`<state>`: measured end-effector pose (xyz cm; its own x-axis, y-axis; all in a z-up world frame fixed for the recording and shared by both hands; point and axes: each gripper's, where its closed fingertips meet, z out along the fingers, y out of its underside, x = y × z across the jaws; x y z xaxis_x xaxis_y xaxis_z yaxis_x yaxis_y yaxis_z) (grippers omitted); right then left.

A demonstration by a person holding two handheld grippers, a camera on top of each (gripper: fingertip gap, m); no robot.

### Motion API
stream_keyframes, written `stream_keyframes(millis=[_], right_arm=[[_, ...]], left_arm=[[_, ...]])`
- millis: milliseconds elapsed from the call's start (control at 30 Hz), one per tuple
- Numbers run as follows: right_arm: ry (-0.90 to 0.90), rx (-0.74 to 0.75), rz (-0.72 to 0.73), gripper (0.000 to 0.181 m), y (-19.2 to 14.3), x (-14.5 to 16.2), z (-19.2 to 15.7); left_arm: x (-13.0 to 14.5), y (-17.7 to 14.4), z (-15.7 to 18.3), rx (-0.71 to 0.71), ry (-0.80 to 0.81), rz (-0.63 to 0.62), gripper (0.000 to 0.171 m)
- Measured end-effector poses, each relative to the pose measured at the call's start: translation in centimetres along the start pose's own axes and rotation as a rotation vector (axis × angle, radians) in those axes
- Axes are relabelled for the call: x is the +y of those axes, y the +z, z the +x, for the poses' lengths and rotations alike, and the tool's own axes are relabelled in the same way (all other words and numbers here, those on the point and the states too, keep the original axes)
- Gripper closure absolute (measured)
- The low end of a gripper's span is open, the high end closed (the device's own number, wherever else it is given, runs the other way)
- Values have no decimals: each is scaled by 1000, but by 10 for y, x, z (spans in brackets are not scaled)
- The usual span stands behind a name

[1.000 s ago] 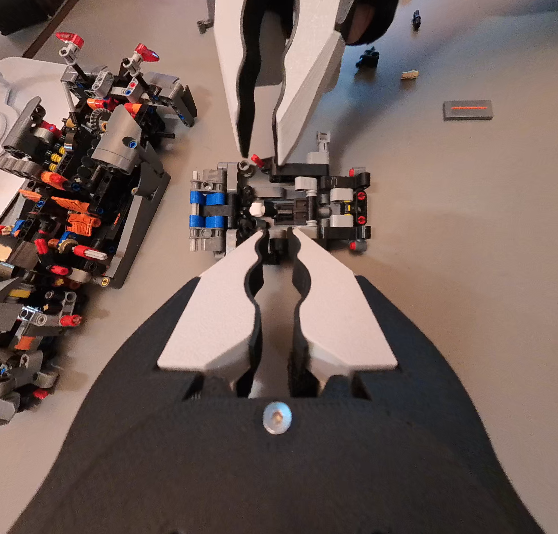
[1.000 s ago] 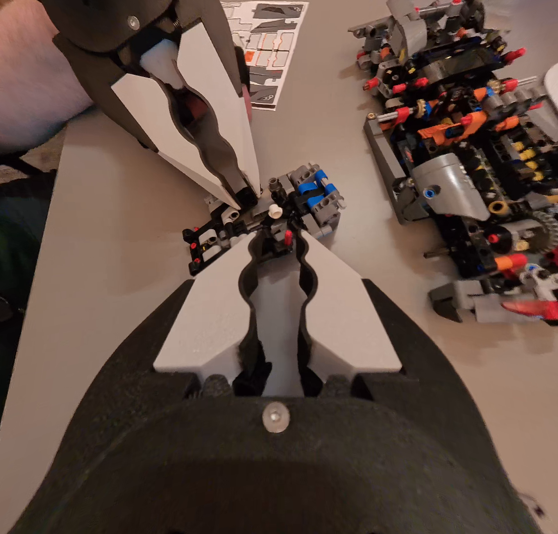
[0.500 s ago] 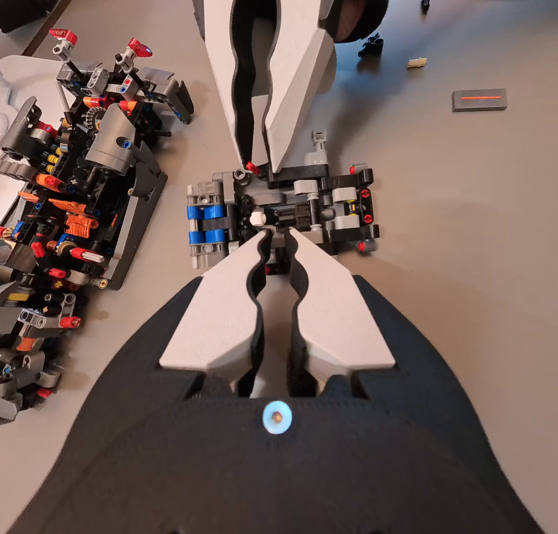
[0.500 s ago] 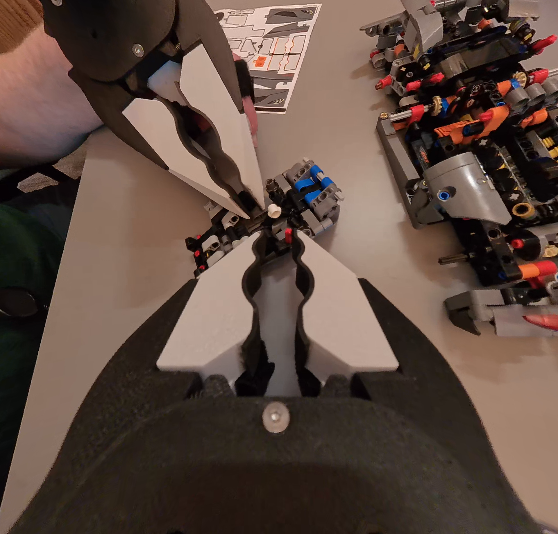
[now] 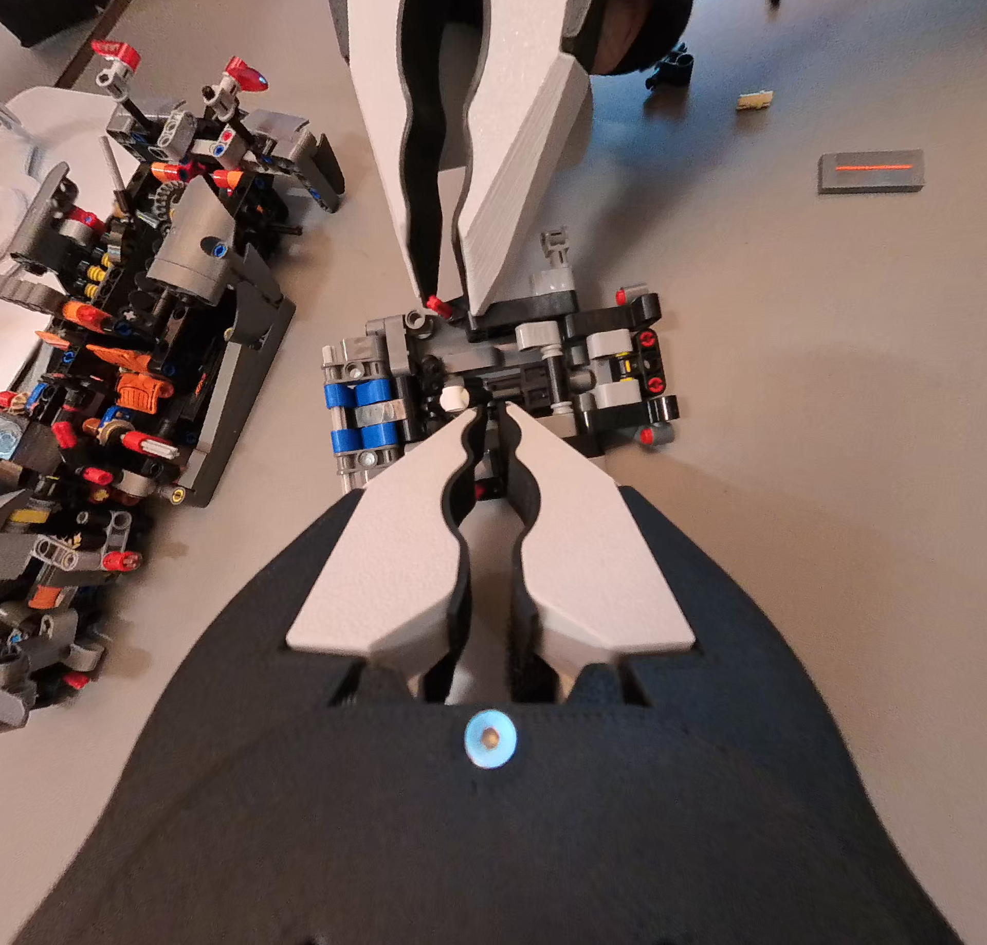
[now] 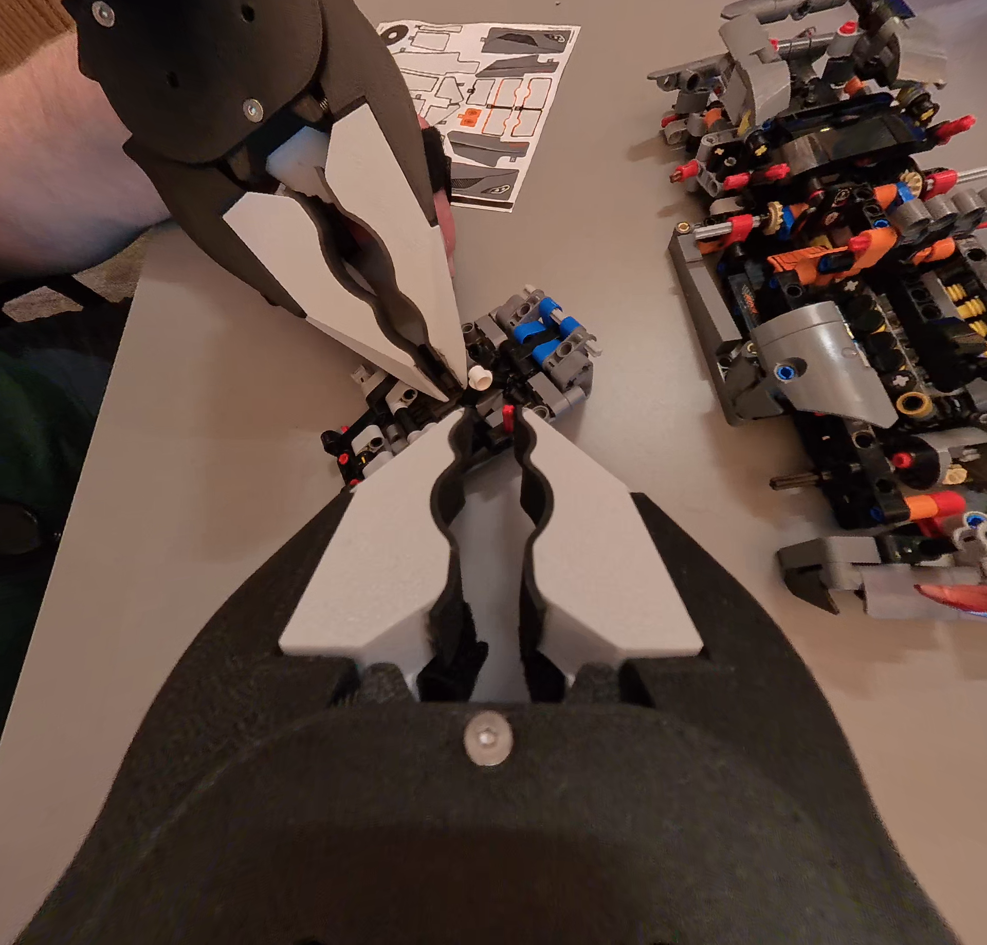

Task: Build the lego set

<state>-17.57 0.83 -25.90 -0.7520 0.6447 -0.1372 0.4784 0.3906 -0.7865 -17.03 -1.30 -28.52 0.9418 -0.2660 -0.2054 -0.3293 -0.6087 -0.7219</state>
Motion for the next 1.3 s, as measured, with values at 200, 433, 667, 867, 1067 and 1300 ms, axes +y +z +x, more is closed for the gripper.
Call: stream_keyframes(millis=[200, 433, 667, 867, 1067, 1300], right_arm=[[-49, 24, 19, 181, -2, 1, 1], [-56, 1, 33, 178, -5, 3, -2], [-61, -15, 46, 181, -9, 4, -3], [-62, -11, 59, 181, -10, 2, -2], [-54, 0, 66, 181, -9, 3, 0], [-47, -11, 82, 181, -9, 2, -1]], left_arm=[[1, 2, 1, -12, -22, -9, 168], [-1, 3, 2, -13, -22, -11, 168], [-1, 5, 2, -25, -19, -19, 170], [-1, 6, -1, -48, -31, -28, 171], [-7, -2, -2, -29, -73, 12, 157], [-32, 1, 1, -56, -22, 71, 155]])
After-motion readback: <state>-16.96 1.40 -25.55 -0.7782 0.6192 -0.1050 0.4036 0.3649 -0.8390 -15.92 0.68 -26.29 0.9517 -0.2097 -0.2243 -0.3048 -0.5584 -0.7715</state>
